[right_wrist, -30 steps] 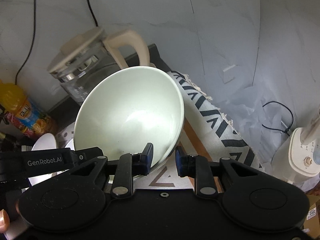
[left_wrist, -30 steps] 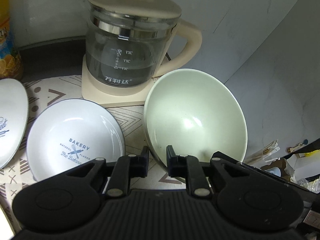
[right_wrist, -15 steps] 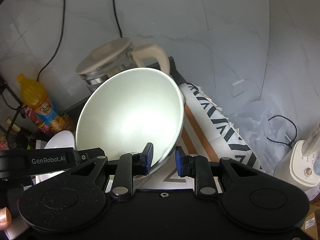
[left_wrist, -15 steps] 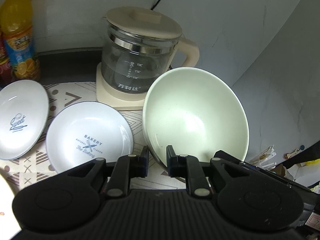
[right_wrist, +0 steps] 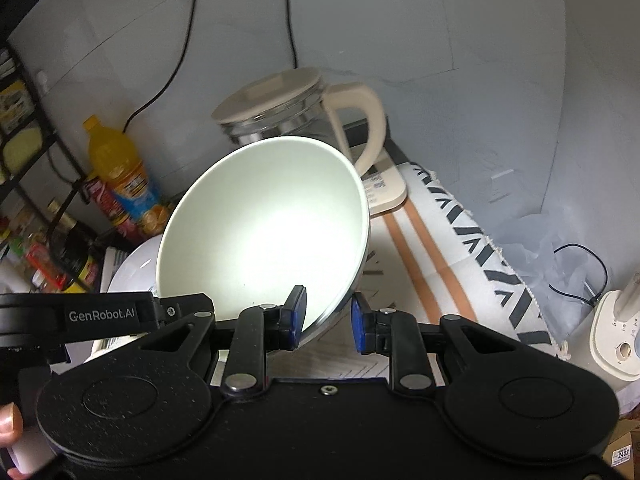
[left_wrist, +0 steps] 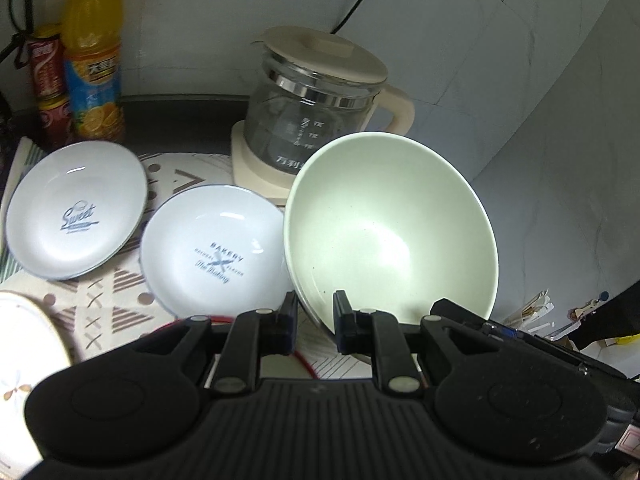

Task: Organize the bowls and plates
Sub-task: 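Lift the smaller green bowl and carry it over the bowl stack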

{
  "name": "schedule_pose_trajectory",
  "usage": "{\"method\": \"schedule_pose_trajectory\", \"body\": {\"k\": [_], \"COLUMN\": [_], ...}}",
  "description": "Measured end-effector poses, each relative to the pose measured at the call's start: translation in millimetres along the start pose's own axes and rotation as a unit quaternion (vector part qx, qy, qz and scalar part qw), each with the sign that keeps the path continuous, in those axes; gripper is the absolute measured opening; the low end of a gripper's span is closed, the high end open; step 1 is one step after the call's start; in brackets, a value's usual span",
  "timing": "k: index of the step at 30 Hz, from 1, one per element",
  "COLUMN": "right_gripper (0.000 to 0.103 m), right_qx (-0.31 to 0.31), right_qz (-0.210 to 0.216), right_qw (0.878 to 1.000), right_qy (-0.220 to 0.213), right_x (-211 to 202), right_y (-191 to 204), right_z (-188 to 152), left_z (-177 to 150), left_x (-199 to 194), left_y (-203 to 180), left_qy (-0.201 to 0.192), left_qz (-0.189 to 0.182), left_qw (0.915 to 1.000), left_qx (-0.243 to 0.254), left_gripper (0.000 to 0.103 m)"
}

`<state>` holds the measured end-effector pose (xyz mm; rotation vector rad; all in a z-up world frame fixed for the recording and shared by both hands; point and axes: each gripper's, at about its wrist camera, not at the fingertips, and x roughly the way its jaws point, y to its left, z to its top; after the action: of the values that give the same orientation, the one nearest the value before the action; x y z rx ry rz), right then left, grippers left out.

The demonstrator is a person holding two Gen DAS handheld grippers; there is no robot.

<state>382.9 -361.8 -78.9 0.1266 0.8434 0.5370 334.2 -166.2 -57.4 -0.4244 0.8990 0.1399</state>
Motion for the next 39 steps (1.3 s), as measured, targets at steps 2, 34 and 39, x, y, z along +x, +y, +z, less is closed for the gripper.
{"method": "schedule_pose_trajectory", "body": {"k": [2,34,39], "right_gripper": [0.024,0.025,0.025], "right_qx": [-0.01,-0.165,-0.175], "right_qz": [0.005,0.064,0.071], "right_qw": [1.0,0.981,0.978], "right_qy": [0.002,0.081,0.092], "right_x": [-3,-11,-9], "right_y": [4,63,67], "right_z": [-4,-47,-48], "left_z": [-6,-67,-69], "left_x": [-6,-44,-47], "left_y": [4,61,67], "left_qy": [0.0,0.05,0.058], "left_qz": [0.002,0.045,0.047], "left_qw": [1.0,0.995,0.9937], "left_qx": [-0.006,-0.074,-0.083], "left_gripper": [0.016,0.019,0.019]}}
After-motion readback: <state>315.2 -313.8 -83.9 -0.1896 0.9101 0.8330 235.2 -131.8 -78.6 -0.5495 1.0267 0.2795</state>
